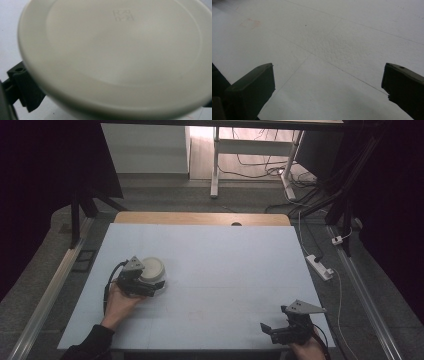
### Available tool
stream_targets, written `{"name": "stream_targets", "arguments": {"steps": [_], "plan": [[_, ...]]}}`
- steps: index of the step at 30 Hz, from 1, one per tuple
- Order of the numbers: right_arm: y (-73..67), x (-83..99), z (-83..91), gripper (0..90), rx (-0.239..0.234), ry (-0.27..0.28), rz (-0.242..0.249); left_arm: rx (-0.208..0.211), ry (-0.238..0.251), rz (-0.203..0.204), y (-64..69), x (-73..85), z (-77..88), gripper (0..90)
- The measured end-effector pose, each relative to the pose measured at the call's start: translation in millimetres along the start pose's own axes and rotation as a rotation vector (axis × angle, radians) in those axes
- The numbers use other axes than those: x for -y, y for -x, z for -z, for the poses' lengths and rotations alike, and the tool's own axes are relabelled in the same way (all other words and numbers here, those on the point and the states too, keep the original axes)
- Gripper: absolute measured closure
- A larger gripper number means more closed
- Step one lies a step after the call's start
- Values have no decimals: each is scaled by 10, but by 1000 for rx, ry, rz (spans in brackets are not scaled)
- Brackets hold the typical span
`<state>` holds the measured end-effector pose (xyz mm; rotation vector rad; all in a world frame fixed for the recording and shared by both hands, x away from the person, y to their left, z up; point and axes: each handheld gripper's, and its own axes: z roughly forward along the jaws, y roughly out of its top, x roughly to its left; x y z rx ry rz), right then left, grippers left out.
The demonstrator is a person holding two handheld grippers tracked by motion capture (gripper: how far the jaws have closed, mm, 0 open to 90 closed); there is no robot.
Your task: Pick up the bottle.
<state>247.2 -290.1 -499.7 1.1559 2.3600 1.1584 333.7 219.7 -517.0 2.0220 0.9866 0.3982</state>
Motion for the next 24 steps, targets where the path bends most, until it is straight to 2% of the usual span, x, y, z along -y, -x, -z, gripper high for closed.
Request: {"name": "stream_targets", "arguments": {"steps": [4, 6, 24], "plan": [[-1, 0, 0, 0, 0, 0, 1, -24, 4, -7, 9, -10, 8, 44], [0, 0, -1, 0, -1, -1, 1, -23, 3, -9, 11, -12, 12, 65], [-3, -1, -2, 0, -1, -3, 5, -25, 3, -14, 13, -8, 13, 71]]}}
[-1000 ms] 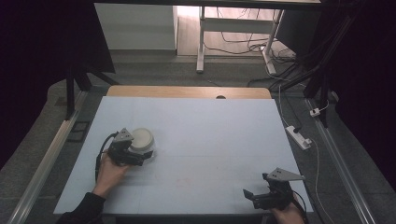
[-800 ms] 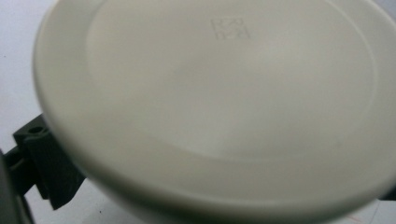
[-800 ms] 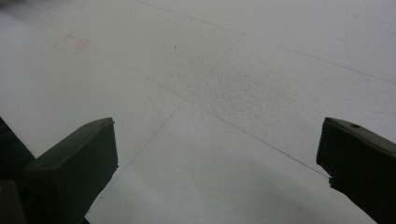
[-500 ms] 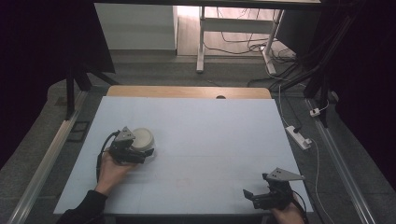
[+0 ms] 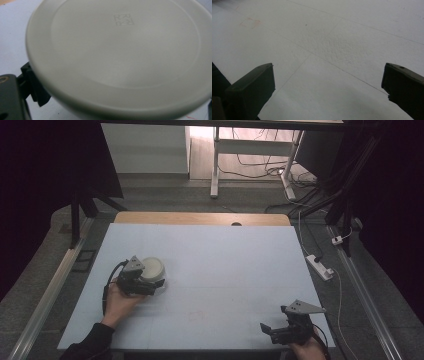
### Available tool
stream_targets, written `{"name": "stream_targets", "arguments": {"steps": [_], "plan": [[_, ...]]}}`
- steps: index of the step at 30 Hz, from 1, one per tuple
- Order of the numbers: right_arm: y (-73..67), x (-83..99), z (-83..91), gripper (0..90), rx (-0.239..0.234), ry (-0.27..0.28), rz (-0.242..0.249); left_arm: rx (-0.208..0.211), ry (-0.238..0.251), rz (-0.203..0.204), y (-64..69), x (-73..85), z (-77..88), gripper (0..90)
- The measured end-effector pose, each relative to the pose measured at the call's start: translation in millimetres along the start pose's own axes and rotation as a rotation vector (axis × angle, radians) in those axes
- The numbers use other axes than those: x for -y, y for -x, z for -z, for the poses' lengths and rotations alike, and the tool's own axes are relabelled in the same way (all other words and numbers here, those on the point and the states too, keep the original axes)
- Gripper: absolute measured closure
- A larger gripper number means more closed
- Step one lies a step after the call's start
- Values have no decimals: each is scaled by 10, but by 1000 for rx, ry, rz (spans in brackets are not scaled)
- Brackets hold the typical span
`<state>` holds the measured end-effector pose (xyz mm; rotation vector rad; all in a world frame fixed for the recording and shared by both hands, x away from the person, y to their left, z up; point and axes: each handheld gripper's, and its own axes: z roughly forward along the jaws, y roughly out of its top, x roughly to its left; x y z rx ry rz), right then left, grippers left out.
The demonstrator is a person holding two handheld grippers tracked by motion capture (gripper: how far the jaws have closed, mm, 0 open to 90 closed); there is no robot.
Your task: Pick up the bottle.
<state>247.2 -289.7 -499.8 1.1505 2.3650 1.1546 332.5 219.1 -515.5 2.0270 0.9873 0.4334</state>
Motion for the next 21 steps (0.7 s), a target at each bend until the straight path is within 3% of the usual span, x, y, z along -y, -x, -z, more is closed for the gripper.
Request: {"name": "stream_targets", "arguments": {"steps": [14, 21], "plan": [[-2, 0, 1, 0, 0, 2, 2, 0, 1, 3, 0, 2, 3, 74], [-2, 0, 3, 0, 0, 3, 2, 22, 26, 33, -37, -11, 52, 74]]}}
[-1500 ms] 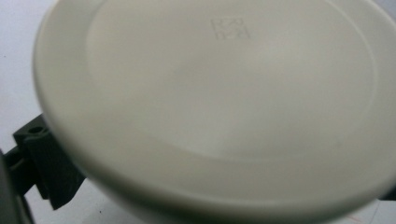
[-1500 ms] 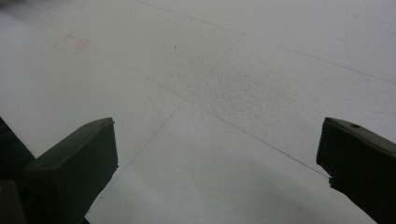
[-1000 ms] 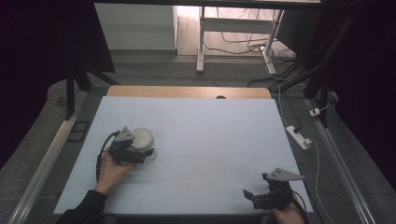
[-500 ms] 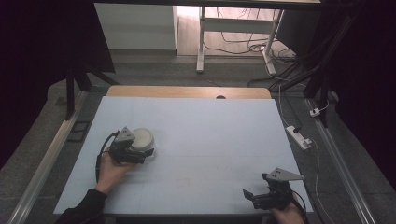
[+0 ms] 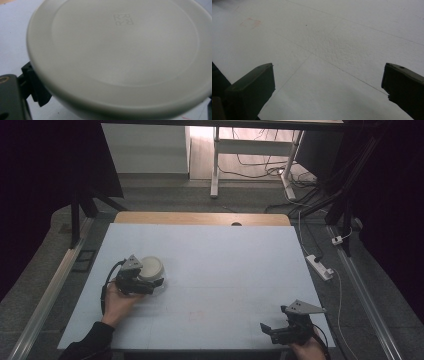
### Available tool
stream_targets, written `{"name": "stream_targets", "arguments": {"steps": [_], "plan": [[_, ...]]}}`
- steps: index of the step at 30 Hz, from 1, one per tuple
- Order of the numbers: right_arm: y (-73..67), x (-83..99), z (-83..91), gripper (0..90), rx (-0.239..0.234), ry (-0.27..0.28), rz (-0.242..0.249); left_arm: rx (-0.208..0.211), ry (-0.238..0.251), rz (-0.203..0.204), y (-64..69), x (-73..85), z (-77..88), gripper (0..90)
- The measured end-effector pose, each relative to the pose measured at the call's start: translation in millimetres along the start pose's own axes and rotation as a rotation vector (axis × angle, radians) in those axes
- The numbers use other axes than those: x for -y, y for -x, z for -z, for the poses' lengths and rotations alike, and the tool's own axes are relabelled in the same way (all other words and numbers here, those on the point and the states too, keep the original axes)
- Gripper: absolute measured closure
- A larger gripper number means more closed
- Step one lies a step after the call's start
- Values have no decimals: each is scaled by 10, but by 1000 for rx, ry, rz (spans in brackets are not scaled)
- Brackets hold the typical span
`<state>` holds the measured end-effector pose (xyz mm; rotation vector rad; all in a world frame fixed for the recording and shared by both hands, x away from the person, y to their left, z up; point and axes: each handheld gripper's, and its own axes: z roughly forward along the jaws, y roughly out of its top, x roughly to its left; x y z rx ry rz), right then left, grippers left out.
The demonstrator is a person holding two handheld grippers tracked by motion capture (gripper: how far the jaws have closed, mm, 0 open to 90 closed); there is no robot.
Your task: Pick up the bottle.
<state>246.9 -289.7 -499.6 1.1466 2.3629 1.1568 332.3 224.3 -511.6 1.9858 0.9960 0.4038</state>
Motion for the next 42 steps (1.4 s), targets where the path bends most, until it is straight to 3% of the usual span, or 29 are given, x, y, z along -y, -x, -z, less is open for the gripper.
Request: {"name": "stream_targets", "arguments": {"steps": [5, 12, 18, 42], "plan": [[0, -1, -1, 0, 1, -1, -1, 17, 25, -10, 28, -48, 53, 74], [-1, -2, -3, 0, 2, -3, -2, 31, 17, -81, 155, -154, 58, 73], [1, -2, -3, 0, 2, -4, -4, 61, 17, -116, 247, -261, 33, 74], [8, -1, -6, 0, 3, -5, -11, 207, 23, -229, 662, -692, -228, 73]]}}
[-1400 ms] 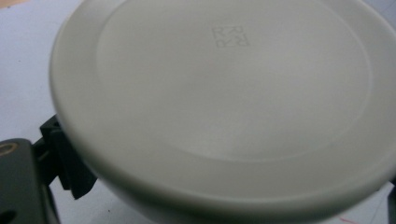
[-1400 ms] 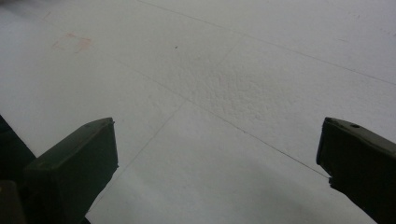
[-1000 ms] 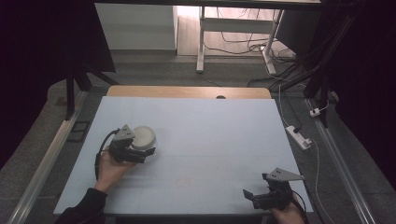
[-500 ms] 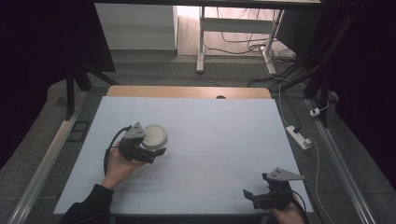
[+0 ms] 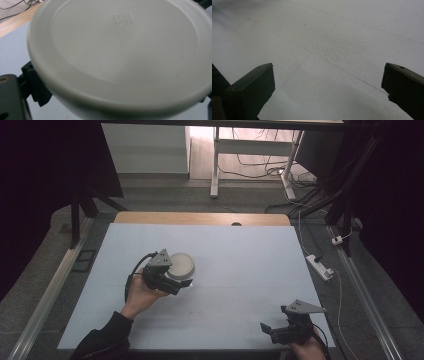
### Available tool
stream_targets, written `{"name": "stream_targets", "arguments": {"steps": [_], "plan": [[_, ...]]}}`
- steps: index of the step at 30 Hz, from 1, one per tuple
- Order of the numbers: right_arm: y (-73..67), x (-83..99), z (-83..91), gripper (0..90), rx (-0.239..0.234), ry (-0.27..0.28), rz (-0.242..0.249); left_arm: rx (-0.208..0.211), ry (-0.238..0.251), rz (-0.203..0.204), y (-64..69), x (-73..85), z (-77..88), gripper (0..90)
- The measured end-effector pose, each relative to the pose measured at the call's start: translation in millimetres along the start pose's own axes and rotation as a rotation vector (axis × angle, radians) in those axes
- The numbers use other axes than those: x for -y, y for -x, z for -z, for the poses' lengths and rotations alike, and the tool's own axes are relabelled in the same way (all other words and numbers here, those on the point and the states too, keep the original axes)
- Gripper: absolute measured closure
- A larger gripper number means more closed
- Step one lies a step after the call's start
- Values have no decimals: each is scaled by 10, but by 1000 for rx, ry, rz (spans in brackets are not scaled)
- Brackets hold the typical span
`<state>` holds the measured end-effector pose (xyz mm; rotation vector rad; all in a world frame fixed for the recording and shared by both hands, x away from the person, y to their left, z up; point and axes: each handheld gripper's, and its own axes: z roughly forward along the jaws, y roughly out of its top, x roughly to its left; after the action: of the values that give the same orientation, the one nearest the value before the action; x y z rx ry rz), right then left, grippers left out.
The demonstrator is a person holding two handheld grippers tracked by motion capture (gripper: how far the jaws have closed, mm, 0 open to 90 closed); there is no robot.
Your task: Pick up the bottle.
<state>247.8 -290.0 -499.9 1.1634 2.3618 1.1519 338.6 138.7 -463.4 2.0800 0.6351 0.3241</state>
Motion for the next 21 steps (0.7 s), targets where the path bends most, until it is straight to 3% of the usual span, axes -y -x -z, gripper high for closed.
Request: {"name": "stream_targets", "arguments": {"steps": [11, 21], "plan": [[-1, 1, 2, 0, -2, 2, 2, 68, -17, -18, 155, -170, -144, 73], [-1, 2, 3, 0, -2, 5, 10, 102, -17, -35, 290, -239, -183, 73]]}}
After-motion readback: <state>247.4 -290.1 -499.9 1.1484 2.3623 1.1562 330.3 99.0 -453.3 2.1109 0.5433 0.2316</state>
